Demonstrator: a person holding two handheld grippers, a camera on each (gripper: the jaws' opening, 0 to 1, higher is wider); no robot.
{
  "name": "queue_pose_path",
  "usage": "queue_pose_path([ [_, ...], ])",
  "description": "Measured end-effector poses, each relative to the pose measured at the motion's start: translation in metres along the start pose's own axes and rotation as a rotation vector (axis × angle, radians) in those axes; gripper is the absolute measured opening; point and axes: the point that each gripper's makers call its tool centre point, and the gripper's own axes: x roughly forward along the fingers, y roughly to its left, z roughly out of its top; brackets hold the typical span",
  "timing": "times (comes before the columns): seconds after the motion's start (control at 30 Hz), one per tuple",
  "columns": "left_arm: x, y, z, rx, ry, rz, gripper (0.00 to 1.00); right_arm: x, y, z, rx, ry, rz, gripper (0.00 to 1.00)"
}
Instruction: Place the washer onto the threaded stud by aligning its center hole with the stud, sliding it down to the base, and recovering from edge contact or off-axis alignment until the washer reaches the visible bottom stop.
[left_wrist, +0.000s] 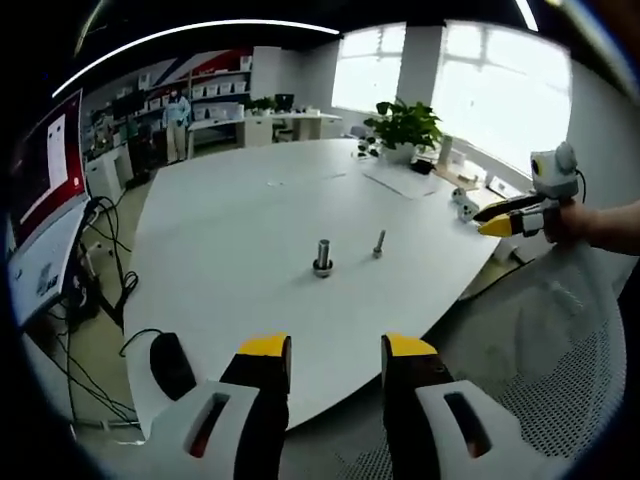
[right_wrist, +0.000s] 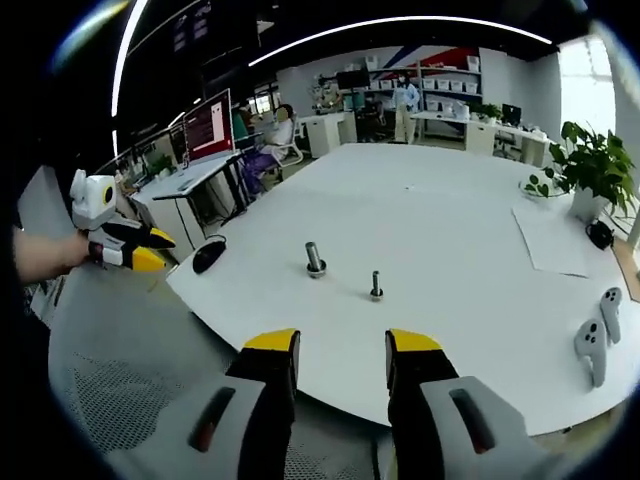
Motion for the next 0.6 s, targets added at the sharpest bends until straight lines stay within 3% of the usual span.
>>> queue_pose_path([
  [0.07,-0.001,0.003,0.001,-0.004,-0.005,0.016,0.34,0.000,0.000,0.000,-0.003,-0.002,0.004,0.37],
  [0.17,-0.007,0.008,0.010,-0.037,-0.062,0.038,0.32,0.000,0.000,0.000,-0.001,-0.004,0.004,0.37],
  [0.6,-0.009,0.016,0.010,-0.035,-0.066,0.085,0.31,0.000,0.006,0.001,0.002,-0.011,0.031,0.37],
])
